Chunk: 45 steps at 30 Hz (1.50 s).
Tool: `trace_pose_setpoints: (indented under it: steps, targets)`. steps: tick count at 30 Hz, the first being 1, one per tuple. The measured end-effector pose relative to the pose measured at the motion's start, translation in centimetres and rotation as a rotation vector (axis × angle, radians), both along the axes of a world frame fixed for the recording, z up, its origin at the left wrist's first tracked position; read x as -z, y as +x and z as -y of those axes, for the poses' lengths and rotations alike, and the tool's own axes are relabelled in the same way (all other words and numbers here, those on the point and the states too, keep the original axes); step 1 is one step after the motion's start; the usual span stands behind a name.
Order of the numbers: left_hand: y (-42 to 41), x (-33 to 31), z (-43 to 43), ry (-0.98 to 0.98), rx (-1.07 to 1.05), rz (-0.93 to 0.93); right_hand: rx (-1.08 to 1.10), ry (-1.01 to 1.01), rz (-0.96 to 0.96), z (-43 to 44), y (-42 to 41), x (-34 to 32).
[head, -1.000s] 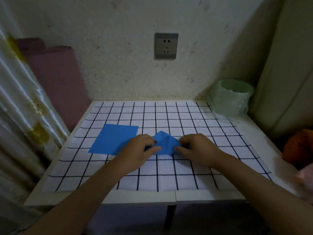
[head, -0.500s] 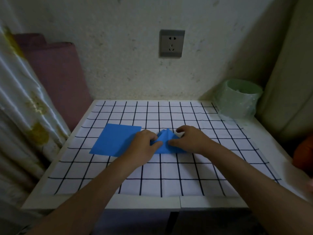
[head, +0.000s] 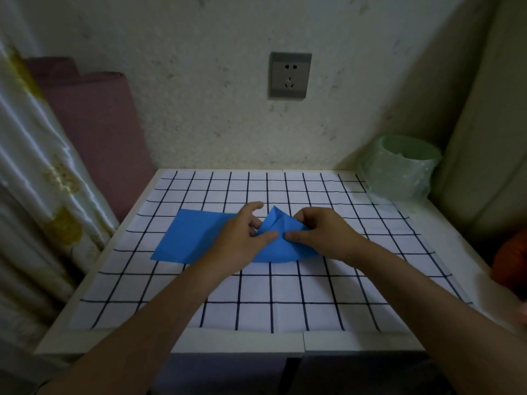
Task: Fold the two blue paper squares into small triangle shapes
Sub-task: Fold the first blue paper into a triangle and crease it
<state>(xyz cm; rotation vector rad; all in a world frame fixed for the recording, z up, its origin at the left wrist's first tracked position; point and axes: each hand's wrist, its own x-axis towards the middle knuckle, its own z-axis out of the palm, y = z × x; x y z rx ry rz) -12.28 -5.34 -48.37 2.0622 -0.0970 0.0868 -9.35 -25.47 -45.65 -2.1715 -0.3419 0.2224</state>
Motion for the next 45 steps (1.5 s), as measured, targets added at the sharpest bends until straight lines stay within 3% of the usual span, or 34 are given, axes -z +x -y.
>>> trace_pose_setpoints:
  steps: [7, 12, 18, 23, 27, 33, 35, 38, 45]
  targets:
    - [0.1, -1.2, 0.7, 0.004, 0.012, 0.040, -0.050, -0.028, 0.010, 0.7, -0.9, -0.7]
    - [-0.8, -1.9, 0.7, -0.077, 0.168, -0.143, -0.034, 0.038, 0.001, 1.5, -0.8, -1.0]
    - [-0.8, -1.7, 0.5, -0.038, 0.179, -0.128, -0.068, 0.110, -0.028, 1.5, -1.2, -0.7]
    - [-1.3, -1.4, -0.4, 0.186, 0.226, -0.013, -0.197, -0.088, 0.075, 2.1, -1.1, 0.4]
    - [-1.5, -0.3, -0.7, 0.418, 0.303, 0.079, -0.246, -0.489, 0.336, 2.2, -1.7, 1.6]
    - [-2.1, -0.6, -0.9, 0.428, 0.306, -0.120, -0.426, -0.717, 0.705, 1.8, -2.7, 1.0]
    - [-2.2, -1.4, -1.0, 0.347, 0.317, -0.254, -0.450, -0.738, 0.737, 1.5, -2.9, 0.9]
    - [-1.6, -2.1, -0.9, -0.019, 0.155, -0.425, -0.538, -0.830, 0.740, 1.3, -3.1, 1.3]
    - [-0.7, -0.7, -0.7, 0.046, -0.009, -0.275, -0.618, -0.740, 0.810, 0.7, -3.6, 1.0]
